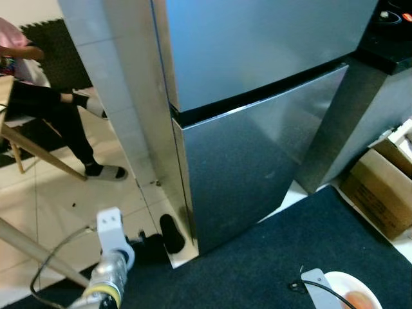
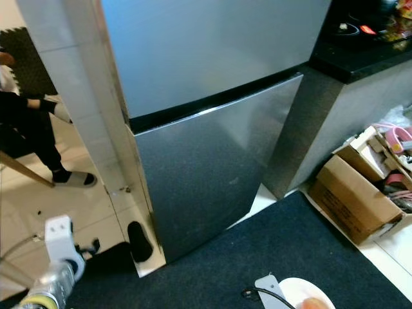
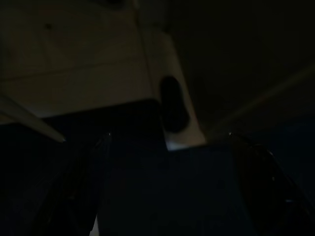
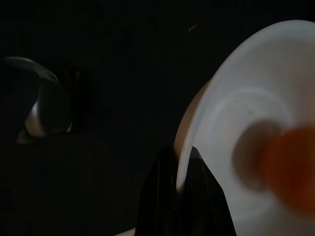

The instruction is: Restocking fridge

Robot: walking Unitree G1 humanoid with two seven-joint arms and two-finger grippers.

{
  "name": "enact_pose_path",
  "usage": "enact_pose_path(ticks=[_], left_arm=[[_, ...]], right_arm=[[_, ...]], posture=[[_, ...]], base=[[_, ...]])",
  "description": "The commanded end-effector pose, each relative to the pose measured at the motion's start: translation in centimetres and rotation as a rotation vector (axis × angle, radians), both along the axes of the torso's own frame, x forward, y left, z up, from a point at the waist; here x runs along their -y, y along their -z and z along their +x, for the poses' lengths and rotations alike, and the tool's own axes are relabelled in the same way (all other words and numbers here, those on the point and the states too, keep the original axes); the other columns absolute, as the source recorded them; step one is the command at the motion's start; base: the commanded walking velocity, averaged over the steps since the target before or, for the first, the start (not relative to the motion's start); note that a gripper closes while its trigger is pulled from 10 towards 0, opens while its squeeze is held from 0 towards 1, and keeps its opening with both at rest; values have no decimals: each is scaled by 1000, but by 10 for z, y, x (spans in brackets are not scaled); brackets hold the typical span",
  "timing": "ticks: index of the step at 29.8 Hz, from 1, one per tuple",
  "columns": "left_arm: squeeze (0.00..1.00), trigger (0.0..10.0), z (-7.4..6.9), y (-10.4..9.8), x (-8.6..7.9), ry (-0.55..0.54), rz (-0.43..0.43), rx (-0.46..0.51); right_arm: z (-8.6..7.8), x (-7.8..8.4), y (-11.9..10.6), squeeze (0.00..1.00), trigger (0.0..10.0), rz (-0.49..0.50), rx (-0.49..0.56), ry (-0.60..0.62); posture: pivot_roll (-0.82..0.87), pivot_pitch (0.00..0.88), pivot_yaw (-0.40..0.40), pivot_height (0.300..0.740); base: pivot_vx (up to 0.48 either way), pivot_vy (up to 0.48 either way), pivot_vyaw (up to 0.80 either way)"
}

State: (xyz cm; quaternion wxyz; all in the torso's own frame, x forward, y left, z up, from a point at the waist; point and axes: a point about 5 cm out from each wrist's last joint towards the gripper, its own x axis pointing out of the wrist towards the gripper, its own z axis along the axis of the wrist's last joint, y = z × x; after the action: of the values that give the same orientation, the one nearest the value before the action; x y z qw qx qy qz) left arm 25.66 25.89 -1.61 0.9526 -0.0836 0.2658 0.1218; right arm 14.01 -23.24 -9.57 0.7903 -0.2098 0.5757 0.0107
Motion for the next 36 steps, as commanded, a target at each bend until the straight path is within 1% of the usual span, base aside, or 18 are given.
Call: enact_pose_path(ticks=[1, 4, 5, 6, 7, 8, 9, 13, 16, 21, 25, 26, 27, 28, 29, 30, 32, 36], left_arm=[[0, 10000, 7, -10, -7, -16, -7, 53], [0, 10000, 25, -29, -9, -3, -52, 170], [282, 10000, 37, -42, -6, 42, -103, 253], [282, 10000, 37, -42, -6, 42, -103, 253], [1000, 10000, 47, -56, -4, 98, -139, 329], [1000, 10000, 47, -56, -4, 98, -139, 329], [1000, 10000, 61, -77, 1, 237, -163, 428], [1000, 10000, 65, -86, 4, 346, -160, 458], [1000, 10000, 64, -92, 10, 553, -175, 478], [1000, 10000, 67, -107, 18, 765, -191, 519], [1000, 10000, 71, -117, 22, 834, -201, 554], [565, 10000, 73, -123, 25, 889, -210, 576], [565, 10000, 73, -123, 25, 889, -210, 576], [137, 10000, 74, -128, 29, 947, -223, 592], [137, 10000, 74, -128, 29, 947, -223, 592], [0, 10000, 76, -134, 34, 1024, -221, 595], [0, 10000, 78, -140, 40, 1108, -206, 587], [0, 10000, 83, -148, 45, 1149, -180, 593]], right_arm=[[4, 1, -2, 0, 10000, -19, 16, -18], [3, 2, -2, 0, 10000, -19, 14, -17], [3, 2, -2, 0, 10000, -18, 13, -17], [3, 2, -2, 0, 10000, -18, 13, -17], [2, 2, -1, 0, 10000, -18, 12, -17], [2, 2, -1, 0, 10000, -18, 12, -17], [2, 2, -1, 0, 10000, -17, 11, -17], [2, 1, -1, 0, 10000, -16, 10, -18], [2, 1, -1, 0, 10000, -17, 7, -20], [2, 3, -2, 0, 10000, -25, 6, -26], [3, 4, -2, 0, 10000, -30, 6, -30], [3, 5, -2, 0, 10000, -33, 6, -32], [3, 5, -2, 0, 10000, -33, 6, -32], [3, 5, -2, 0, 10000, -35, 7, -32], [3, 5, -2, 0, 10000, -35, 7, -32], [3, 6, -3, 0, 10000, -37, 7, -34], [4, 6, -3, 0, 10000, -40, 9, -36], [4, 8, -4, 0, 10000, -44, 13, -39]], posture=[[-27, 0, 31, 740], [-26, 0, 28, 740], [-26, 0, 27, 740], [-26, 0, 27, 740], [-26, 0, 30, 740], [-26, 0, 30, 740], [-24, 0, 33, 740], [-25, 0, 34, 740], [-26, 0, 33, 740], [-24, 0, 33, 740], [-27, 0, 31, 740], [-28, 0, 31, 740], [-28, 0, 31, 740], [-28, 0, 31, 740], [-28, 0, 31, 740], [-27, 0, 30, 740], [-30, 0, 30, 740], [-38, 0, 25, 740]], base=[[0, 0, 0], [0, 0, 0], [0, 0, 0], [0, 0, 0], [0, 0, 0], [0, 0, 0], [0, 0, 0], [0, 0, 0], [0, 0, 0], [0, 0, 0], [0, 0, 0], [0, 0, 0], [0, 0, 0], [0, 0, 0], [0, 0, 0], [0, 0, 0], [0, 0, 0], [0, 0, 0]])
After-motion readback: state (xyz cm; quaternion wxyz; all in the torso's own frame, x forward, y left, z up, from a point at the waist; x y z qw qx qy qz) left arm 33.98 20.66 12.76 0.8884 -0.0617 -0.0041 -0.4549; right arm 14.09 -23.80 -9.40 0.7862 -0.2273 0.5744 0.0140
